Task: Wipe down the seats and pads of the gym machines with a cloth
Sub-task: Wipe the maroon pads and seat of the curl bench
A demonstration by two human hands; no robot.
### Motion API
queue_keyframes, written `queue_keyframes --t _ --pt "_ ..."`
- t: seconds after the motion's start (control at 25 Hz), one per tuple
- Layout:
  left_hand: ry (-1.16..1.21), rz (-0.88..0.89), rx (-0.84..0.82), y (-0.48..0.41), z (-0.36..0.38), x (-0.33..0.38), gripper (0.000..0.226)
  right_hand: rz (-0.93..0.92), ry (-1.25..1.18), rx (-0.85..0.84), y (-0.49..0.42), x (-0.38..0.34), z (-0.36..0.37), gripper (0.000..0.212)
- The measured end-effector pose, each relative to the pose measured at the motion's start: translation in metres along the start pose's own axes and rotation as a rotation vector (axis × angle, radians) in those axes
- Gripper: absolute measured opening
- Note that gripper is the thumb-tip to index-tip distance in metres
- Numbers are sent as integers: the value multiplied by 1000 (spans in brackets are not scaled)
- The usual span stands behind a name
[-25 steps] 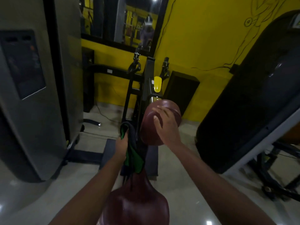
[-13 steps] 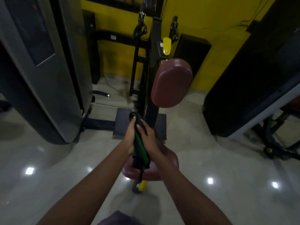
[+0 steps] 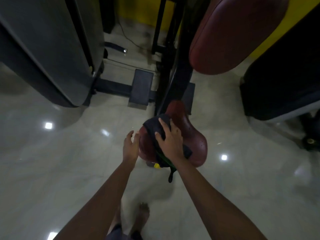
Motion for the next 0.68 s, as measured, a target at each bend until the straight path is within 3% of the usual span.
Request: queue_keyframes --t 0.16,0.4,0.52,0.68 --pt "26 -60 54 -38 19 -44 46 -146 226 -144 0 11 81 70" --pt "189 -247 49 -67 56 -81 64 -363 282 1 4 11 106 61" --pt "105 -147 65 -75 62 -64 61 -357 201 61 -25 31 95 55" --pt "-188 34 135 -84 71 -37 65 -361 183 164 -70 57 77 52"
Point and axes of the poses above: each hand's wrist, its own y-axis away from the middle knuckle, its own z-axis out of the palm, x = y × z, the point moved 9 cm from there along -y, towards the middle knuckle, and after that the axes turned 11 degrees about x, right-handed, at the moved point
